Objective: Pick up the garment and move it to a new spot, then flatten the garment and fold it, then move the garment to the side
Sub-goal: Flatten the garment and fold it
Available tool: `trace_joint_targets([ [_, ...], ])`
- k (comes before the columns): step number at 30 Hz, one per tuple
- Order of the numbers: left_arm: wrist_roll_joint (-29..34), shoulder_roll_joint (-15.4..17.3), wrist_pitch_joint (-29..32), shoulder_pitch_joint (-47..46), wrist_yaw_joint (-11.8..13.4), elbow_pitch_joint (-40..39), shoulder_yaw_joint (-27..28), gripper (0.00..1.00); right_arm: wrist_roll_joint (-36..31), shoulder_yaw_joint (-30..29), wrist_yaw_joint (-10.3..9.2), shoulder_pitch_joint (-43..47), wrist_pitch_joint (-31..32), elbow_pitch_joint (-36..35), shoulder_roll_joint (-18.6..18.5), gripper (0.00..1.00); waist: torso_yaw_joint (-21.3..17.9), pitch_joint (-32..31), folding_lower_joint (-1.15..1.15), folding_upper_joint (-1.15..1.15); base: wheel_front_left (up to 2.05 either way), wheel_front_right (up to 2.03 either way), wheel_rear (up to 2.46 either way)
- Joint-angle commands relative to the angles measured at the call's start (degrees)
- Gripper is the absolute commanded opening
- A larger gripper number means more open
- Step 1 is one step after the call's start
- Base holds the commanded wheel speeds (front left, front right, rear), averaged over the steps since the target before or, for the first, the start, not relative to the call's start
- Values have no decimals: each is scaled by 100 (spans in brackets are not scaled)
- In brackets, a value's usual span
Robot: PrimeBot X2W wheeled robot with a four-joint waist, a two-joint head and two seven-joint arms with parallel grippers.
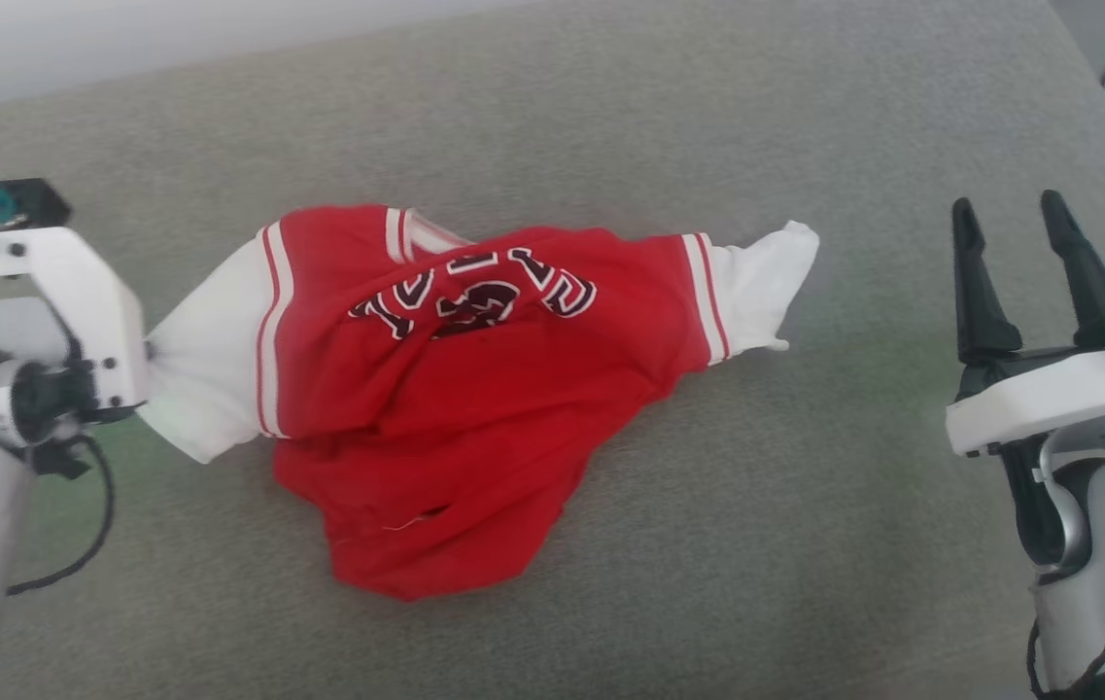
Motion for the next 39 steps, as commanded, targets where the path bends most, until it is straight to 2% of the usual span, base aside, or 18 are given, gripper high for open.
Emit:
trace_joint_targets([
  [1, -50, 110, -48, 109, 39, -23, 64, 0, -14, -28, 0, 59, -42, -59, -16, 100, 111, -78, 0, 0, 0, 0, 0],
  [8, -79, 427, -147, 345, 146, -479, 268, 0, -75, -116, -1, 168, 44, -193, -28, 100, 347, -245, 0, 0, 0, 0, 0],
  [15, -33, 821, -5, 928, 572, -926, 444, 0, -81, -115, -2, 262, 152, -317, -42, 100, 472, -318, 0, 0, 0, 0, 0],
  [19, -204, 746, -68, 1295, 685, -958, 546, 0, -80, -86, -2, 321, 203, -339, -22, 100, 482, -308, 0, 0, 0, 0, 0],
  [24, -351, 564, -231, 1498, 656, -791, 580, 0, -39, -39, -1, 325, 246, -317, -9, 100, 474, -326, 0, 0, 0, 0, 0],
  [25, -346, 539, -279, 1505, 619, -751, 558, 31, -35, -33, -1, 328, 250, -315, -9, 100, 472, -334, 0, 0, 0, 0, 0],
  [26, -349, 523, -319, 1492, 591, -716, 551, 55, -30, -21, -1, 329, 259, -318, -7, 100, 470, -341, 0, 0, 0, 0, 0],
  [27, -360, 499, -340, 1468, 570, -683, 544, 91, -23, -3, -1, 330, 274, -323, -11, 100, 468, -347, 0, 0, 0, 0, 0],
  [28, -367, 492, -338, 1424, 554, -654, 534, 100, -18, 5, -1, 333, 278, -329, -23, 100, 469, -353, 0, 0, 0, 0, 0],
  [32, -304, 535, -279, 1169, 542, -657, 490, 100, 0, 28, -1, 307, 323, -374, -58, 100, 473, -344, 0, 0, 0, 0, 0],
  [39, -188, 602, 189, 786, 721, -583, 319, 100, 31, 70, -1, 224, 385, -468, -100, 100, 450, -218, 0, 0, 0, 0, 0],
])
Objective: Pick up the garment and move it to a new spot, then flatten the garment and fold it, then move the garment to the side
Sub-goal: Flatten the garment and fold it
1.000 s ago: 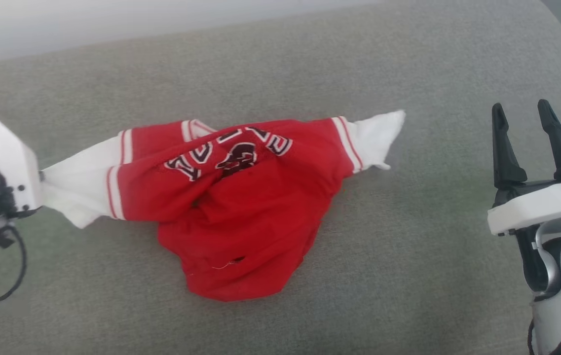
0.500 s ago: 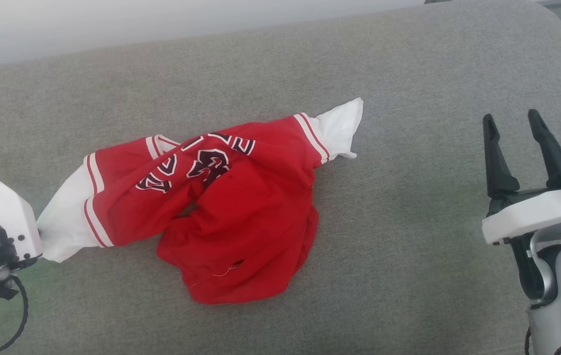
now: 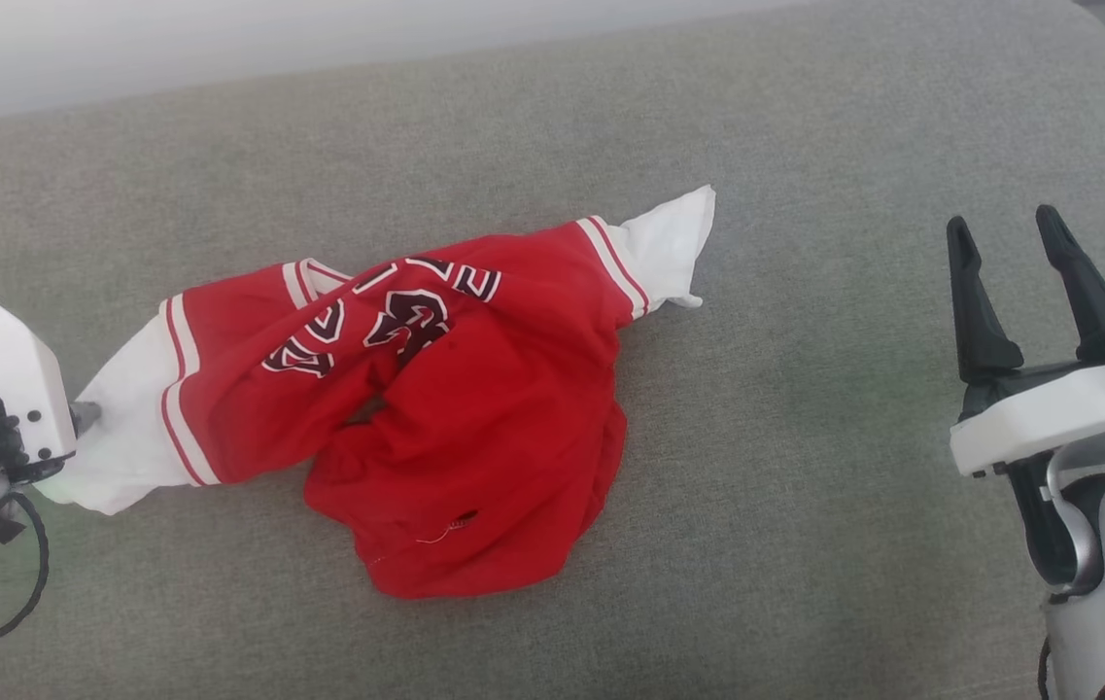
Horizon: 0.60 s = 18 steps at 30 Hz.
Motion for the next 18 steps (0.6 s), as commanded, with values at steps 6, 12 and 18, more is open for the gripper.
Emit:
trace_joint_targets([
  [6, 135, 73, 523, -60, 268, 216, -207, 100, 64, 58, -2, -82, 109, -93, -37, 100, -40, 170, 0, 0, 0, 0, 0],
  [12, -117, -137, 569, 53, 195, 365, -166, 0, 301, 185, -2, -151, 357, -81, -63, 100, -4, 306, 0, 0, 0, 0, 0],
  [18, -163, -320, 258, -119, -88, 424, -198, 0, 769, 631, -2, -560, 1140, 108, -328, 100, 174, 476, 0, 0, 0, 0, 0],
])
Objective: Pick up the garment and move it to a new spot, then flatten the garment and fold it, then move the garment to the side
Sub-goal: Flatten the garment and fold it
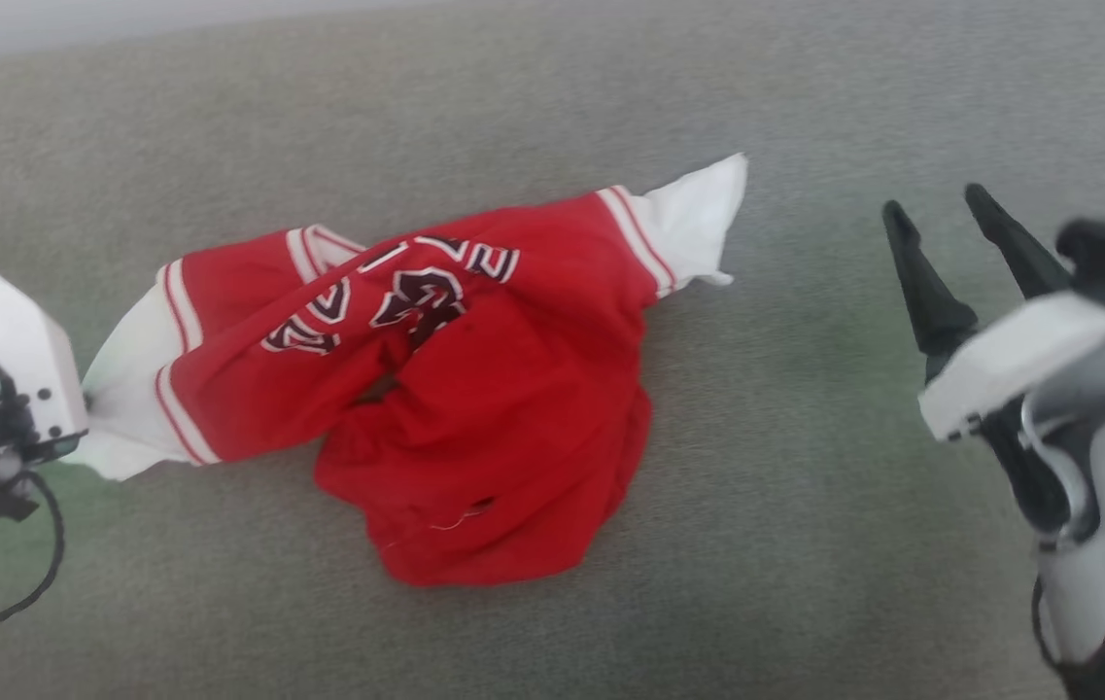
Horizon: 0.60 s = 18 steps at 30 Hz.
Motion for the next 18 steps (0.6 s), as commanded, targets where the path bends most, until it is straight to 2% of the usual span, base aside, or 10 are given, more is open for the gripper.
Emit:
trace_joint_targets([
  [1, 38, -222, -63, 73, -43, 147, -138, 0, 92, 91, -2, -171, 187, 64, -85, 100, 111, 81, 0, 0, 0, 0, 0],
  [9, 152, -731, -378, -563, -374, 343, -456, 0, 666, 821, -1, -1300, 1693, 829, -602, 100, 656, 371, 0, 0, 0, 0, 0],
  [18, 231, -1157, -722, -1049, -686, 809, -679, 0, 1070, 1345, -1, -2347, 3153, 2057, -800, 100, 1119, 620, 0, 0, 0, 0, 0],
])
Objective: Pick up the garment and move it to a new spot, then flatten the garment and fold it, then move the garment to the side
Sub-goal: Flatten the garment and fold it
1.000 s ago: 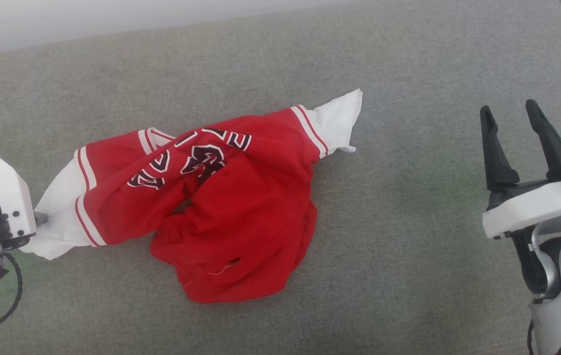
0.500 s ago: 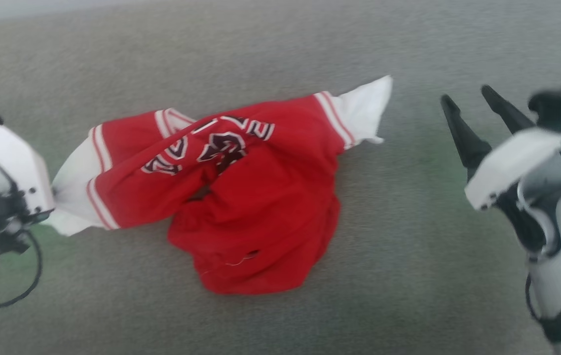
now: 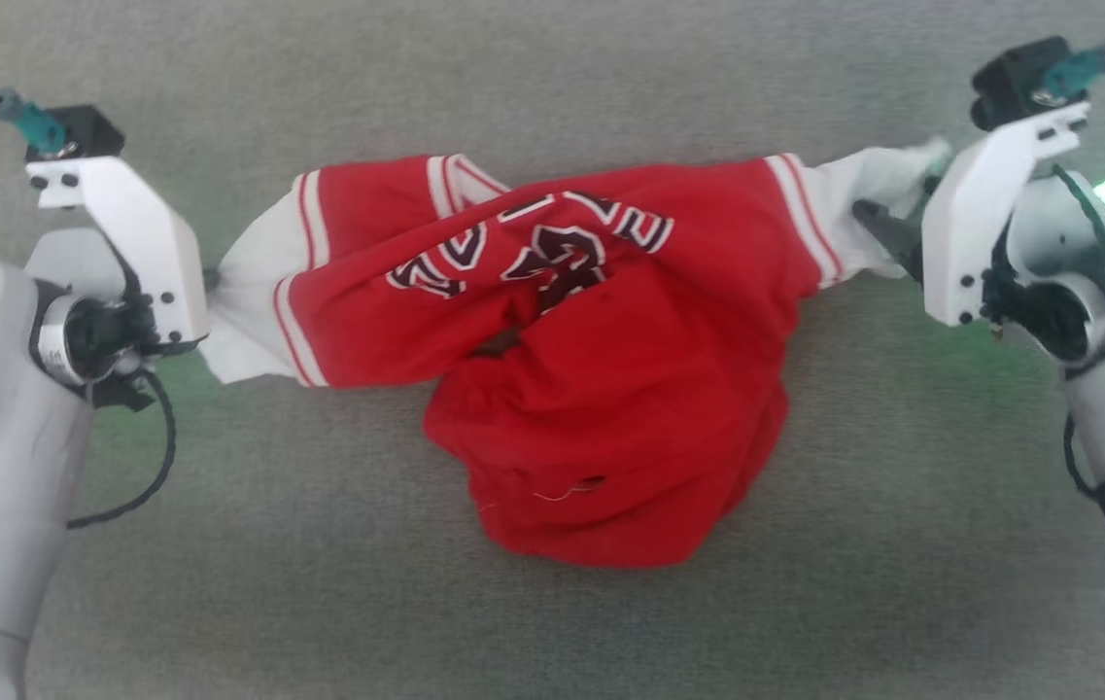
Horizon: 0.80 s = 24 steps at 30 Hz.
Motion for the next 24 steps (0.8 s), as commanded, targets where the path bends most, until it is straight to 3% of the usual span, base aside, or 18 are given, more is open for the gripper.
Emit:
trace_joint_targets([
  [1, 20, -253, -66, 110, -46, 225, -137, 0, 33, 100, -1, -136, 208, 185, 4, 100, 108, 93, 0, -1, 0, 0, 0],
  [5, -10, -349, -182, -24, -140, 522, -163, 0, 97, 341, 0, -348, 780, 909, 96, 100, 178, 142, 0, -1, 0, 0, 0],
  [6, -23, -382, -225, -67, -163, 591, -156, 0, 40, 466, -1, -385, 880, 1038, 72, 31, 202, 149, 0, -1, 0, 0, 0],
  [7, -25, -406, -259, -99, -188, 660, -161, 0, 36, 627, -1, -407, 958, 1105, 58, 0, 218, 150, 0, -1, 0, 0, 0],
  [14, -57, -355, -470, -420, -227, 1095, -71, 0, 414, 851, -3, -736, 628, 1133, -96, 0, 167, -57, 0, -1, 0, 0, 0],
  [24, 166, -51, -772, -1274, -374, 753, -72, 0, 1005, 1172, -1, -1219, 70, 587, -540, 0, -41, -757, 0, -1, 0, 0, 0],
])
